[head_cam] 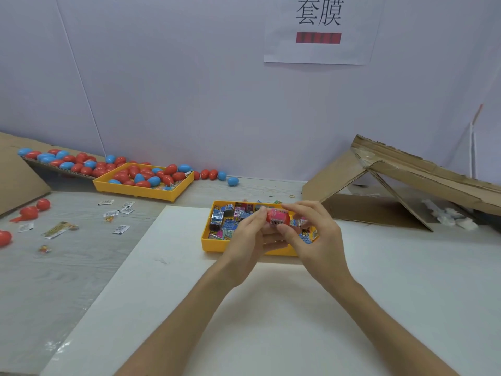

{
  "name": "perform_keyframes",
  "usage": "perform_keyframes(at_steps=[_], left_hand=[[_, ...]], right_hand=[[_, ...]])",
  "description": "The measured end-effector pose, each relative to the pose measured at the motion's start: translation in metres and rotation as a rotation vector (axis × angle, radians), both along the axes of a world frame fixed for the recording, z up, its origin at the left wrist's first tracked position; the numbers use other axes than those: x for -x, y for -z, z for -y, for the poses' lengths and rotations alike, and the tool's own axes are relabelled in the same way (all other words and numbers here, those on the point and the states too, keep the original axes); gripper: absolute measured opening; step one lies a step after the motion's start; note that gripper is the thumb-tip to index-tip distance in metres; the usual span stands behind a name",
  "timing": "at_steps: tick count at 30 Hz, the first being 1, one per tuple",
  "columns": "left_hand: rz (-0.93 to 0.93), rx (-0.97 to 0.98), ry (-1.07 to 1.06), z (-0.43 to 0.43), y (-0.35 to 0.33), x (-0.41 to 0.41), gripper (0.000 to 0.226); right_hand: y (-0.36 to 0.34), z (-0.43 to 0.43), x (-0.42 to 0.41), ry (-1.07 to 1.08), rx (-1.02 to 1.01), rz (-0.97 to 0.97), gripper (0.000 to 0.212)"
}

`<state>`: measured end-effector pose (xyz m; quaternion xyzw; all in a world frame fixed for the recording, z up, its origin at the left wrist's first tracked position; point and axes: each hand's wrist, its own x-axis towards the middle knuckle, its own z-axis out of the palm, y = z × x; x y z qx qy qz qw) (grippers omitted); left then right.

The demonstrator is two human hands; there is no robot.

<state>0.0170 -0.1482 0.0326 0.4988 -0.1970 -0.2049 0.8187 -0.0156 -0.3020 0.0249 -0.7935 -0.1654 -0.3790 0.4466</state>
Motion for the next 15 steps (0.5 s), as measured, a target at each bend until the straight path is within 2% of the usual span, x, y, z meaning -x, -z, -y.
perform_keyframes(at_steps=[5,9,15], left_hand=[[-0.089,0.058,0.061,-0.0033,0.0005,-0.0032,0.046],[-0.061,-0.036,-0.023,0.0002,0.0019,-0.0035,0.041],[0.034,-0.004,-0.138,-0.0078,-0.0022,-0.0097,0.02]], right_hand=[[0.0028,0.0014,-0.0026,-0.047,-0.019,-0.017,0.031],[0.0046,0.0027,-0.0039,-0.051,-0.038,-0.006,0.028],[0.0041,0.0067,-0.0054,-0.083,-0.086,-0.07,0.031]])
